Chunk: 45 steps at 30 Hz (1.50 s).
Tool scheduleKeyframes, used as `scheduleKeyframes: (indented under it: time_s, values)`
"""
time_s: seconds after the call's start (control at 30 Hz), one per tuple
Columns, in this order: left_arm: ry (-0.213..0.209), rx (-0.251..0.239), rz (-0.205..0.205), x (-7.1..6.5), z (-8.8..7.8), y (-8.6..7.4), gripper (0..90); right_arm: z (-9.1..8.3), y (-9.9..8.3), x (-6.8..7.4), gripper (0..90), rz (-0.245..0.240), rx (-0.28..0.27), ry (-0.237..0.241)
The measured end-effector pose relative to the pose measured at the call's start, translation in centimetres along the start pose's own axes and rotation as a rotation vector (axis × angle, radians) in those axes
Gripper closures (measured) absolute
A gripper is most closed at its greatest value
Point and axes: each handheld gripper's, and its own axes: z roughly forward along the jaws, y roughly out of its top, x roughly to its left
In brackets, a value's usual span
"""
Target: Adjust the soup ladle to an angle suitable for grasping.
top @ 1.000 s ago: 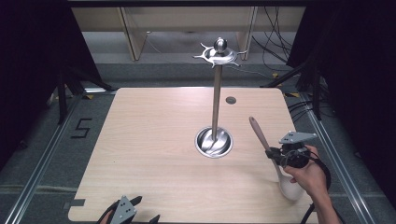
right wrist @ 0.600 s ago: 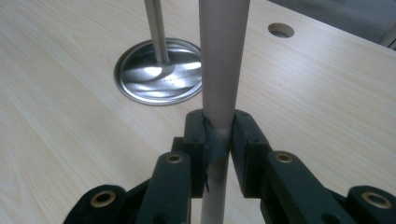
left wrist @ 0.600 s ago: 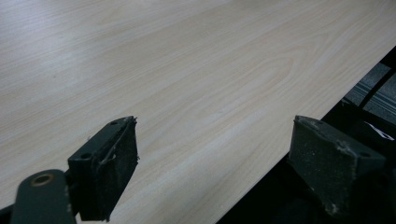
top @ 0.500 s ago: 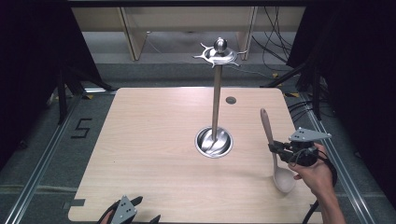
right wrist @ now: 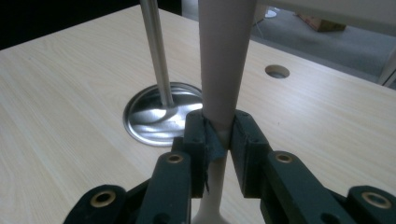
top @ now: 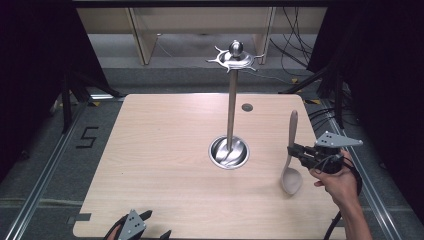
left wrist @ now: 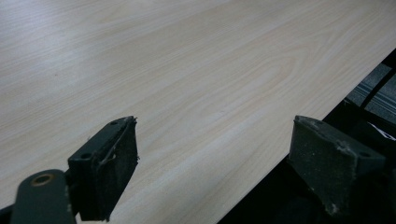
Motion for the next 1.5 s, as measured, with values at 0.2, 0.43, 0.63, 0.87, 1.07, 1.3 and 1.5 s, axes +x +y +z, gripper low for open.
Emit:
scheduleKeyframes:
  time_s: [0.2, 0.43, 0.63, 0.87, 1.07, 1.3, 1.5]
  values:
    - [0.005, 0.003, 0.001, 0.1, 0.0, 0.0, 15.1, -0.1, 1.1, 0.0, 77.7, -0.027, -0.028, 0.008]
    - [0.004, 0.009, 0.004, 0.0, 0.0, 0.0, 15.1, 0.2, 2.5, 0.8, 77.7, -0.049, -0.057, 0.024]
    - [0.016, 0.02, 0.022, 0.2, 0.0, 0.0, 15.1, 0.6, 4.4, 2.1, 77.6, -0.06, -0.071, 0.037]
    - [0.018, 0.024, 0.021, 0.2, -0.1, 0.0, 15.0, 1.0, 5.6, 2.7, 77.7, -0.089, -0.1, 0.052]
    - [0.011, 0.002, -0.005, 0.1, 0.0, 0.0, 15.0, 1.9, 6.5, 3.4, 77.6, -0.102, -0.118, 0.062]
    - [0.02, 0.022, 0.024, 0.3, -0.1, 0.0, 15.0, 2.3, 8.1, 4.1, 77.6, -0.128, -0.125, 0.074]
    - [0.014, 0.015, 0.012, 0.2, -0.1, 0.0, 15.1, 2.2, 9.4, 4.9, 77.6, -0.123, -0.119, 0.061]
